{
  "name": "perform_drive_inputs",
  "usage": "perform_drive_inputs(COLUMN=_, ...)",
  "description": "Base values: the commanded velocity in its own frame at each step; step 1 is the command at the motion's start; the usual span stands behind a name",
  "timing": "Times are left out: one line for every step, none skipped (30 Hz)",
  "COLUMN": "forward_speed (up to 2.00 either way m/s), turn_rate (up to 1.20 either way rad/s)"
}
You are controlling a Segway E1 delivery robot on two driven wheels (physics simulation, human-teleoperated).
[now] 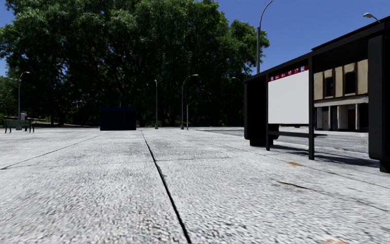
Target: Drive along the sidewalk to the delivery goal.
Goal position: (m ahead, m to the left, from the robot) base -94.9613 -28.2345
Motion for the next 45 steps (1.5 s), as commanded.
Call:
perform_drive_inputs(forward_speed=2.00, turn_rate=0.00)
perform_drive_inputs(forward_speed=2.00, turn_rate=0.00)
perform_drive_inputs(forward_speed=2.00, turn_rate=0.33)
perform_drive_inputs(forward_speed=2.00, turn_rate=0.80)
perform_drive_inputs(forward_speed=2.00, turn_rate=0.91)
perform_drive_inputs(forward_speed=2.00, turn_rate=0.91)
perform_drive_inputs(forward_speed=2.00, turn_rate=0.93)
perform_drive_inputs(forward_speed=2.00, turn_rate=0.95)
perform_drive_inputs(forward_speed=2.00, turn_rate=0.95)
perform_drive_inputs(forward_speed=2.00, turn_rate=0.95)
perform_drive_inputs(forward_speed=2.00, turn_rate=0.96)
perform_drive_inputs(forward_speed=2.00, turn_rate=0.97)
perform_drive_inputs(forward_speed=2.00, turn_rate=0.97)
perform_drive_inputs(forward_speed=2.00, turn_rate=0.97)
perform_drive_inputs(forward_speed=2.00, turn_rate=0.97)
perform_drive_inputs(forward_speed=2.00, turn_rate=0.97)
perform_drive_inputs(forward_speed=2.00, turn_rate=0.97)
perform_drive_inputs(forward_speed=2.00, turn_rate=0.97)
perform_drive_inputs(forward_speed=2.00, turn_rate=0.99)
perform_drive_inputs(forward_speed=2.00, turn_rate=1.00)
perform_drive_inputs(forward_speed=2.00, turn_rate=1.01)
perform_drive_inputs(forward_speed=2.00, turn_rate=1.01)
perform_drive_inputs(forward_speed=2.00, turn_rate=1.01)
perform_drive_inputs(forward_speed=2.00, turn_rate=1.01)
perform_drive_inputs(forward_speed=2.00, turn_rate=1.01)
perform_drive_inputs(forward_speed=2.00, turn_rate=1.01)
perform_drive_inputs(forward_speed=2.00, turn_rate=1.01)
perform_drive_inputs(forward_speed=2.00, turn_rate=1.02)
perform_drive_inputs(forward_speed=2.00, turn_rate=1.03)
perform_drive_inputs(forward_speed=2.00, turn_rate=1.04)
perform_drive_inputs(forward_speed=2.00, turn_rate=1.04)
perform_drive_inputs(forward_speed=2.00, turn_rate=1.04)
perform_drive_inputs(forward_speed=2.00, turn_rate=1.04)
perform_drive_inputs(forward_speed=2.00, turn_rate=1.04)
perform_drive_inputs(forward_speed=2.00, turn_rate=1.04)
perform_drive_inputs(forward_speed=2.00, turn_rate=1.04)
perform_drive_inputs(forward_speed=2.00, turn_rate=1.04)
perform_drive_inputs(forward_speed=2.00, turn_rate=1.04)
perform_drive_inputs(forward_speed=2.00, turn_rate=1.04)
perform_drive_inputs(forward_speed=2.00, turn_rate=1.04)
perform_drive_inputs(forward_speed=2.00, turn_rate=1.04)
perform_drive_inputs(forward_speed=2.00, turn_rate=1.04)
perform_drive_inputs(forward_speed=2.00, turn_rate=1.04)
perform_drive_inputs(forward_speed=2.00, turn_rate=1.04)
perform_drive_inputs(forward_speed=2.00, turn_rate=1.04)
